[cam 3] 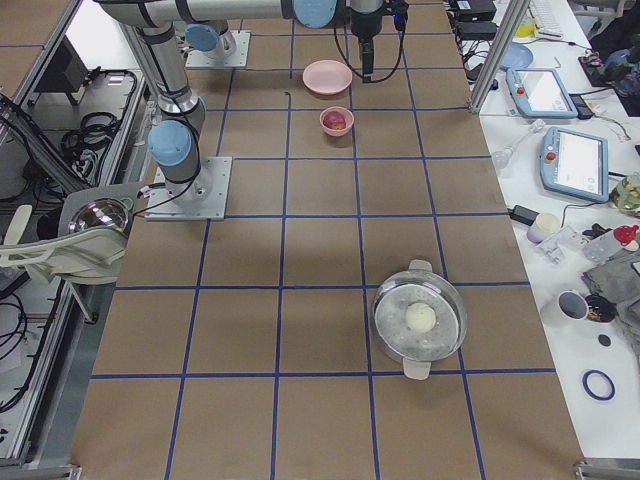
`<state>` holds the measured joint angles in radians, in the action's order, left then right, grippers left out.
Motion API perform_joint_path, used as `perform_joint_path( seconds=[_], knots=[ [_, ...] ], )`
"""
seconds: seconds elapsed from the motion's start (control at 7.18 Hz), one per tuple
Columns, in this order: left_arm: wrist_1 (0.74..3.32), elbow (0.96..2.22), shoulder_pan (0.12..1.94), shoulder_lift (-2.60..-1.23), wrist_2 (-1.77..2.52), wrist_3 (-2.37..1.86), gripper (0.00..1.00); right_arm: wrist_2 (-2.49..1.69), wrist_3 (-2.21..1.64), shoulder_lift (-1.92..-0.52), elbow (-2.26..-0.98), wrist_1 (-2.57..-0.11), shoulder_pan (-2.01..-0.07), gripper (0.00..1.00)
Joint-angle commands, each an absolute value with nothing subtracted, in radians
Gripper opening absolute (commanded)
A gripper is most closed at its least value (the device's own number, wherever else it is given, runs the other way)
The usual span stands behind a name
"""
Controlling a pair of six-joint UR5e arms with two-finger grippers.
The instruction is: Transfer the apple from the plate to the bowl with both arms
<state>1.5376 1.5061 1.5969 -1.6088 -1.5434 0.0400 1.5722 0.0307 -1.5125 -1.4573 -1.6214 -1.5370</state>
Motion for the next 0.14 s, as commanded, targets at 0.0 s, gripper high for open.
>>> perform_joint_path(
  seconds=[0.0],
  knots=[
    [1.554, 1.505, 1.597, -1.606, -1.546, 0.04, 1.0, 1.575, 0.031, -1.513, -1.457, -1.621, -1.537, 1.0]
  ],
)
